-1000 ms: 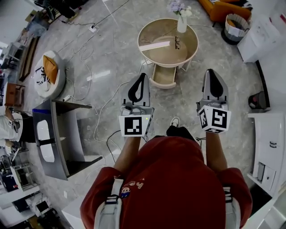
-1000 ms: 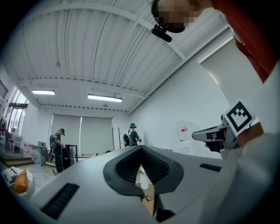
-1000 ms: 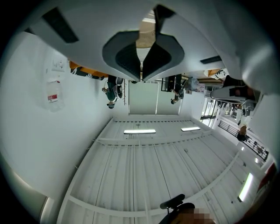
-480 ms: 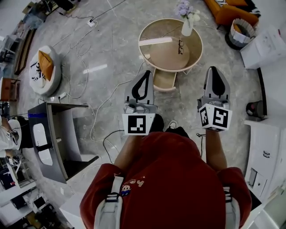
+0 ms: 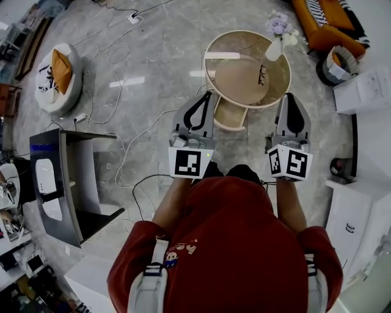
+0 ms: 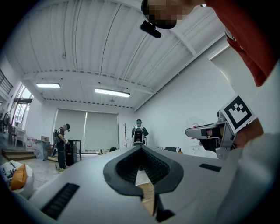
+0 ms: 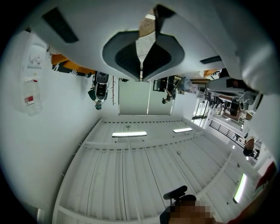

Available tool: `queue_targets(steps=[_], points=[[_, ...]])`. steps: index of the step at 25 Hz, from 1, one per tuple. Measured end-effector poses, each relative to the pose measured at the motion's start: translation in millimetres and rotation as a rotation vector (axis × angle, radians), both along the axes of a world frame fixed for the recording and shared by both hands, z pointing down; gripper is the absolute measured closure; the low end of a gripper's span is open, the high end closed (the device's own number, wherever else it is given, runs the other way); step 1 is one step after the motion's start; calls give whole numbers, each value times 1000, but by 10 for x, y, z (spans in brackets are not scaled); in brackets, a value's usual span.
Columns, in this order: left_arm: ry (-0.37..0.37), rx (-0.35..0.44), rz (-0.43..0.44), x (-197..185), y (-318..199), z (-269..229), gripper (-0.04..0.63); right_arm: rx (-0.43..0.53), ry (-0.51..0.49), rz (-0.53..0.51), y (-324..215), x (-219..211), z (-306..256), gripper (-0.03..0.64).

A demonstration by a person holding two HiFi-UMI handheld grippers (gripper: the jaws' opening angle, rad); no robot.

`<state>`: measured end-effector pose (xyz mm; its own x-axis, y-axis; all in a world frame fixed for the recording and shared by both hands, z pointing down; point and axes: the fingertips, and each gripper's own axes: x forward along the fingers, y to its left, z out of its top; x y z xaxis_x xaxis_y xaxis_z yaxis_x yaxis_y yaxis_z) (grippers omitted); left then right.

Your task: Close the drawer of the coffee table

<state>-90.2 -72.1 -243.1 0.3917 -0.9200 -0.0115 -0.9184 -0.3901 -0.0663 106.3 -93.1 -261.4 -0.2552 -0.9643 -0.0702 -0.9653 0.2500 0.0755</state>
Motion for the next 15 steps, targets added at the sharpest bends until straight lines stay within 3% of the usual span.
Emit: queue_targets(steps=[9,13,15], points=[[3,-62,-200,-574,-137,313,583,-22,8,-169,-455,-566,216,589],[-5,-94,-292,-574,-170,459,583,-26,23,-283,-694,-693,328,589],[-50,-100,-333,-502,-190,540,583,-18,34,-347,-808,-713,370,589]])
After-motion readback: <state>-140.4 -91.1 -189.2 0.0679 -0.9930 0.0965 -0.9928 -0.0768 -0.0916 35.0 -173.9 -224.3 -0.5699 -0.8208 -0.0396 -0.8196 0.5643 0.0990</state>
